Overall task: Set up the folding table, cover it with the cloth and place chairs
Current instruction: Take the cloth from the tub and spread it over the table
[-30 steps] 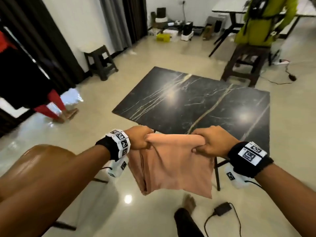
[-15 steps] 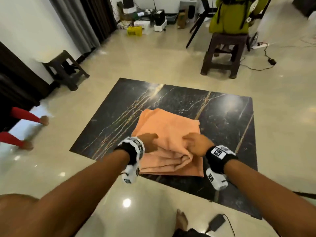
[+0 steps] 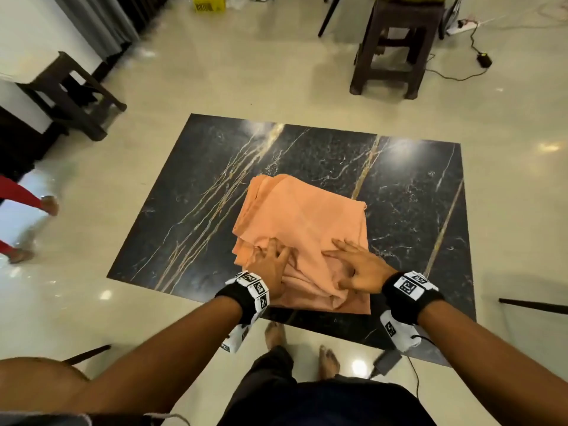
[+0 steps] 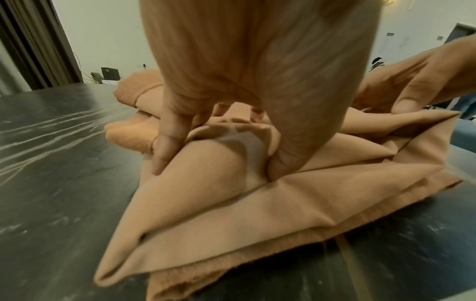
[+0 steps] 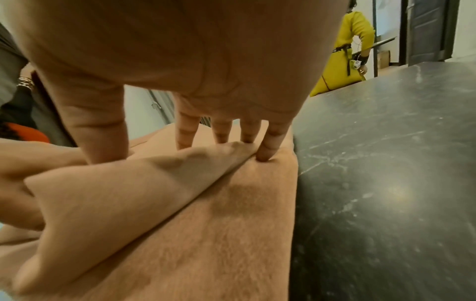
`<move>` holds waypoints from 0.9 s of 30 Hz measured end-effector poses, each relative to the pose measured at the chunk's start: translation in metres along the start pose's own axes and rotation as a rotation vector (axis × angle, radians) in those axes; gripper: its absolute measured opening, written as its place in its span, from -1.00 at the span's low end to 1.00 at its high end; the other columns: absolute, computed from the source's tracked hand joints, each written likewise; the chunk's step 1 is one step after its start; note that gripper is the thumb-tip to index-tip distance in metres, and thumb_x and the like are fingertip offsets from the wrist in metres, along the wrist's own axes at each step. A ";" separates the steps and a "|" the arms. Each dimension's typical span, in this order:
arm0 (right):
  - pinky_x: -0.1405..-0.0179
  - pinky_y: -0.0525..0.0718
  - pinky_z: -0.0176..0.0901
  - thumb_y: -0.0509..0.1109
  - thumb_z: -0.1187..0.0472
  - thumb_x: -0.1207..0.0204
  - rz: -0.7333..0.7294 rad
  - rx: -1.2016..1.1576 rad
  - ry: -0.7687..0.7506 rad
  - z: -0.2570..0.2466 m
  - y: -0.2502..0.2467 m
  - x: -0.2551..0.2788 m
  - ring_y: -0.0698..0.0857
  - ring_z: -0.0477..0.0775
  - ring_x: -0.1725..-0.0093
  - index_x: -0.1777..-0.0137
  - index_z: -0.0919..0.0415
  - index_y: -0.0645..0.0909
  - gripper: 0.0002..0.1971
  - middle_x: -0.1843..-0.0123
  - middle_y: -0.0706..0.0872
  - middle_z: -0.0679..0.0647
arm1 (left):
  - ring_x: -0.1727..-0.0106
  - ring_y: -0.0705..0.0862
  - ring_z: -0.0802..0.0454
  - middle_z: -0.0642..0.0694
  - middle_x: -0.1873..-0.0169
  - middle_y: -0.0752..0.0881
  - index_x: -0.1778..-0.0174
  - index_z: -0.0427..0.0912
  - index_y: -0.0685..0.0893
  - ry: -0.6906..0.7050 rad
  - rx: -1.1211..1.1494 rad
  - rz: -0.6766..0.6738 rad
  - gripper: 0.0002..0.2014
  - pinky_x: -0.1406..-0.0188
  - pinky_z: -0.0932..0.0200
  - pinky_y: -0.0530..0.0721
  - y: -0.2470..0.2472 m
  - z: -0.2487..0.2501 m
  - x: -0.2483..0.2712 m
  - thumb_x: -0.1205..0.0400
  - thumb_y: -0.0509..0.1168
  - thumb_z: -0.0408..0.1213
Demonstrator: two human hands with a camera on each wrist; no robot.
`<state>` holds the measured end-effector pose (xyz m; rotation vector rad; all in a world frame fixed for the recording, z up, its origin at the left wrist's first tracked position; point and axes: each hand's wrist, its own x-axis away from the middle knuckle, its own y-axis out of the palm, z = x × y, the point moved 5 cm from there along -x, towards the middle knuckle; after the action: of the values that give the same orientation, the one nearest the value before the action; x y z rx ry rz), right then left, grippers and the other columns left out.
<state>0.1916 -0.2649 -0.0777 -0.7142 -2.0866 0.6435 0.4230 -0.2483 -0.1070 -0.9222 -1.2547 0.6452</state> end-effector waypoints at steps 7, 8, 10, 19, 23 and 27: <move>-0.62 0.32 0.17 0.52 -0.44 -0.12 -0.030 0.257 0.011 -0.024 0.013 -0.017 0.15 0.25 -0.67 -0.69 -0.42 0.04 0.13 -0.77 0.09 0.03 | -0.58 0.25 -0.46 -0.17 -0.67 0.09 -0.64 0.10 0.14 0.113 -0.075 0.025 -0.24 -0.38 -0.34 0.54 -0.044 -0.052 -0.036 -0.55 0.27 -0.39; -0.54 0.41 0.19 0.51 -0.44 -0.13 -0.002 0.325 0.008 -0.035 0.015 -0.022 0.24 0.26 -0.62 -0.70 -0.39 0.03 0.13 -0.72 0.18 0.06 | -0.60 0.25 -0.40 -0.15 -0.66 0.13 -0.64 0.09 0.17 0.129 -0.110 0.027 -0.27 -0.41 -0.32 0.52 -0.053 -0.060 -0.040 -0.56 0.27 -0.37; -0.40 0.53 0.18 0.50 -0.36 -0.24 0.054 0.426 -0.008 -0.058 0.021 -0.034 0.41 0.30 -0.49 -0.70 -0.28 0.08 0.03 -0.64 0.29 0.10 | -0.60 0.29 -0.29 -0.13 -0.62 0.24 -0.58 0.07 0.30 0.127 -0.123 0.054 -0.39 -0.41 -0.24 0.54 -0.069 -0.074 -0.045 -0.60 0.25 -0.32; -0.04 0.62 0.01 0.34 0.03 -0.59 0.332 0.207 -0.085 -0.121 -0.017 -0.069 0.71 0.26 -0.22 -0.44 -0.12 0.56 -0.60 -0.31 0.73 0.07 | -0.36 0.52 -0.21 -0.10 -0.34 0.55 -0.36 -0.06 0.54 0.048 0.162 0.244 -0.55 -0.31 -0.15 0.59 -0.096 -0.113 -0.046 -0.51 0.24 -0.30; -0.04 0.57 -0.11 0.30 0.22 -0.65 0.577 -0.209 0.009 -0.090 -0.080 -0.058 0.72 0.17 -0.14 -0.43 0.04 0.62 -0.64 -0.18 0.78 0.08 | -0.18 0.65 -0.27 -0.20 -0.16 0.70 -0.21 -0.14 0.64 -0.073 0.358 0.469 -0.74 -0.15 -0.15 0.63 -0.119 -0.131 -0.035 -0.61 0.26 -0.22; -0.04 0.72 0.05 0.31 0.15 -0.64 1.066 -0.737 0.197 -0.018 -0.125 -0.015 0.75 0.12 -0.08 -0.25 0.02 0.73 -0.74 -0.10 0.80 0.04 | -0.26 0.62 -0.25 -0.25 -0.24 0.67 -0.34 -0.22 0.58 -0.125 0.526 0.566 -0.56 -0.21 -0.11 0.56 -0.134 -0.124 -0.031 -0.65 0.32 -0.01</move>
<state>0.1814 -0.3604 0.0063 -2.2623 -1.6030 0.2713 0.5273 -0.3699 -0.0134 -0.7922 -0.8513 1.4221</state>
